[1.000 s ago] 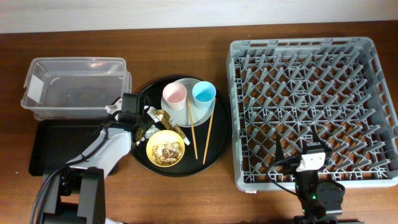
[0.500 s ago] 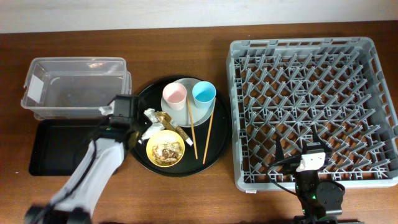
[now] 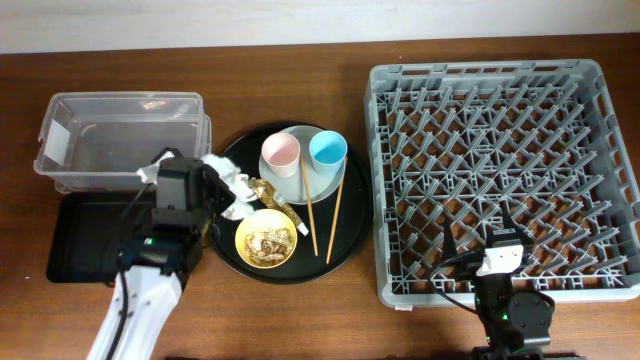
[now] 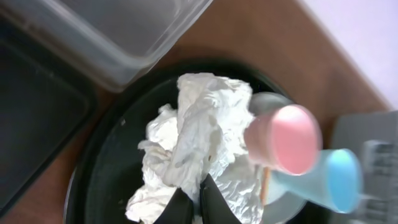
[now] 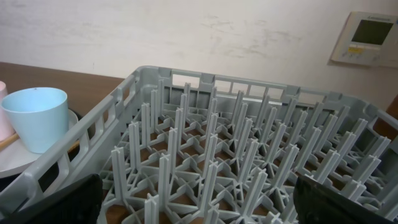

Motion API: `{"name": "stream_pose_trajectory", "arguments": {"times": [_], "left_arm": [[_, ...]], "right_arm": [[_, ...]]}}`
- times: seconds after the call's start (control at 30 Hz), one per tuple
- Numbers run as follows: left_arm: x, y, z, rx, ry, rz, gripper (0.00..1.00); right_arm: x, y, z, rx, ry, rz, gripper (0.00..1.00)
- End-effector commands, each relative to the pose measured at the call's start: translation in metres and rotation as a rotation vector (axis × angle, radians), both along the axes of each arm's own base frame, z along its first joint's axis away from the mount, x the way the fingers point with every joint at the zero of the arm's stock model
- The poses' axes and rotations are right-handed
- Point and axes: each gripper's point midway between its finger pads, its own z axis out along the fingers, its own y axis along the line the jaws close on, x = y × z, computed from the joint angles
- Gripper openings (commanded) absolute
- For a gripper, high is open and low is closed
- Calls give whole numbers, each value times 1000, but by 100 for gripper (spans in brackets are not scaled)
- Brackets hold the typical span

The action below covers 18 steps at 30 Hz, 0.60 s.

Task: Sort waste into correct bins and load items into the dishwasher rack
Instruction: 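Reach the left gripper to the white tissue and grasp it, then carry the tissue with the left gripper into the clear plastic bin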

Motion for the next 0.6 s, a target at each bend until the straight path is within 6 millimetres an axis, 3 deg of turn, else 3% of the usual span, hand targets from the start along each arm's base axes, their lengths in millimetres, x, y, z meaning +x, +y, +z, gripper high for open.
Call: {"name": "stream_pose_trajectory", "arguments": {"times": [0.0,0.07,0.17,0.2,0.23,0.33,0.37,0.57], "left_arm": [[1,-10,-58,-2,170,-56,6],[5,-14,-85,-13,233,-69,1],[11,-18,-108,-23,267,-78,1],[14,-19,-112,-22,267,-78,7],[15,-19,-116,-22,270,-77,21],[16,-19,-122,-20,280,-77,52],[16,-19,-125,-20,285,-77,58],[22,-19,-143,-3,298,-92,56]], "right_arm": [[0,3,-2,-3,3,15,98],[0,3,-2,-3,3,15,98],[0,3,-2,-3,3,15,99],[0,3,-2,-3,3,15,98],[0,3,-2,-3,3,15,98],[0,3,-2,-3,3,15,99],[0,3,-2,-3,3,15,99],[0,3,-2,-3,3,15,98]]}}
